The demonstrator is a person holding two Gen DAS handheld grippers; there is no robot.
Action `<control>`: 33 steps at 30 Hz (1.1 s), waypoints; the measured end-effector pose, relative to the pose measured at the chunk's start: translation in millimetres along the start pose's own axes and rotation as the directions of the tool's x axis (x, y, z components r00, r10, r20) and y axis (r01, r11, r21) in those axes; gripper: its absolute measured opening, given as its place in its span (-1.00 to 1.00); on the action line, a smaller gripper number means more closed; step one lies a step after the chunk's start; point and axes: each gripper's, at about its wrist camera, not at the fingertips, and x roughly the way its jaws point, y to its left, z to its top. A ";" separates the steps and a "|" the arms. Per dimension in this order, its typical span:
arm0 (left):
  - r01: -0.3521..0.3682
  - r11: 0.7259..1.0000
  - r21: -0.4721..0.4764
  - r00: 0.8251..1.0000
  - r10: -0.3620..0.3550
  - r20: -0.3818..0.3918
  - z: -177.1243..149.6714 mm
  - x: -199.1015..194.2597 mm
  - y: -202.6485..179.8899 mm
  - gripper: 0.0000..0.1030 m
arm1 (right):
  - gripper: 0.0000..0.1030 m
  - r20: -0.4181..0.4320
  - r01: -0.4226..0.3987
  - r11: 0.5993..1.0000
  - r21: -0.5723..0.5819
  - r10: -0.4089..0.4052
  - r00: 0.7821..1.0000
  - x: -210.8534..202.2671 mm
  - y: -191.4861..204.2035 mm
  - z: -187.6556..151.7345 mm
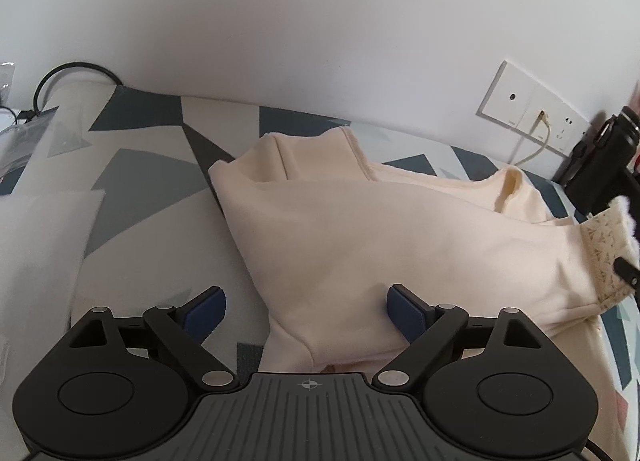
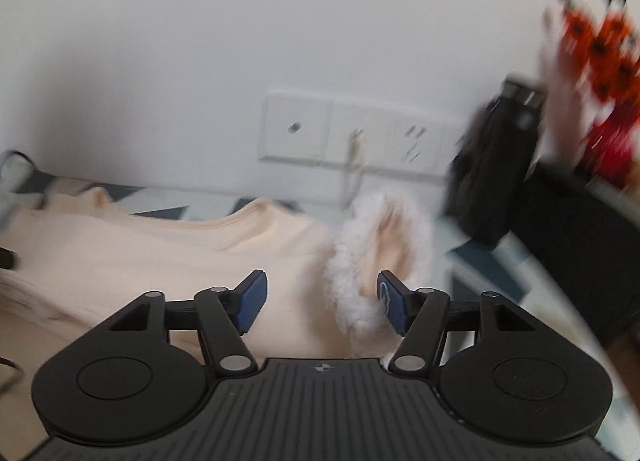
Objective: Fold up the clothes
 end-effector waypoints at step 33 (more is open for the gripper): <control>-0.059 0.995 -0.079 0.998 0.058 -0.005 -23.5 -11.2 4.0 0.98 | -0.62 -0.169 0.077 0.589 0.805 0.102 0.980 67.5 -126.8 -39.3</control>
